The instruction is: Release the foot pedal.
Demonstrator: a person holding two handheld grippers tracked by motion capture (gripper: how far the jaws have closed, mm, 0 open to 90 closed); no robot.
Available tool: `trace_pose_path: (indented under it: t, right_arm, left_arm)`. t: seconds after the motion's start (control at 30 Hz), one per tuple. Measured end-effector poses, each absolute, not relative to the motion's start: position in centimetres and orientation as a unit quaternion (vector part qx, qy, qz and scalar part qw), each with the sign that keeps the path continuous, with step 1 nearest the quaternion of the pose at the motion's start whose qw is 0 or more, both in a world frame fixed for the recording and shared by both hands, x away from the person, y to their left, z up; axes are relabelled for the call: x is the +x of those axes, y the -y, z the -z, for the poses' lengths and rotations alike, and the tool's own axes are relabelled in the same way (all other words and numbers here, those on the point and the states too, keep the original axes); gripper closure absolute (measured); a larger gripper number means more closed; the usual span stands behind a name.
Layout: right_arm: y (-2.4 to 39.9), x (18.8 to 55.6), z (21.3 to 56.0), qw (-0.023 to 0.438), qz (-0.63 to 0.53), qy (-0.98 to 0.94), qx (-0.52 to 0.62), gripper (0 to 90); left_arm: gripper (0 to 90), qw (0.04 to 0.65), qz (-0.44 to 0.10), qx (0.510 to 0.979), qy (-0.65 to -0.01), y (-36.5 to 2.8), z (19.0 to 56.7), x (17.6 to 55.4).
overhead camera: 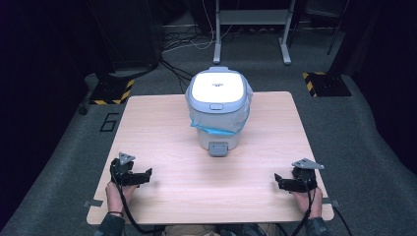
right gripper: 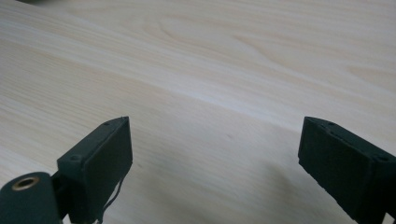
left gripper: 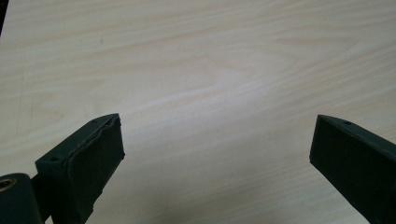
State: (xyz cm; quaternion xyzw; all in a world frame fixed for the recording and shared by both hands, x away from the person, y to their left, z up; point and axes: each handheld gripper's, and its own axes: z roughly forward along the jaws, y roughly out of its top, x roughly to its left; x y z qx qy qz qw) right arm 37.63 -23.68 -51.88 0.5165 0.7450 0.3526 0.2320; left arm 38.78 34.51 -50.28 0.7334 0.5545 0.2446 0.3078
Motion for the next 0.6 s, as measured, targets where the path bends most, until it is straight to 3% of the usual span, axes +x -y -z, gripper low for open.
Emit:
trace_pose_path:
  t: [0.2,0.6]
  right_arm:
    - [25.5,37.1,52.5,0.251,-0.335,-0.734,0.535,9.3]
    - [25.6,37.6,52.9,0.236,-0.321,-0.742,0.540,5.8]
  left_arm:
    - [1.6,0.297,-0.237,0.736,-0.560,-35.2,51.8,38.2]
    - [0.3,0.311,-0.241,0.720,-0.572,-35.5,53.3,38.1]
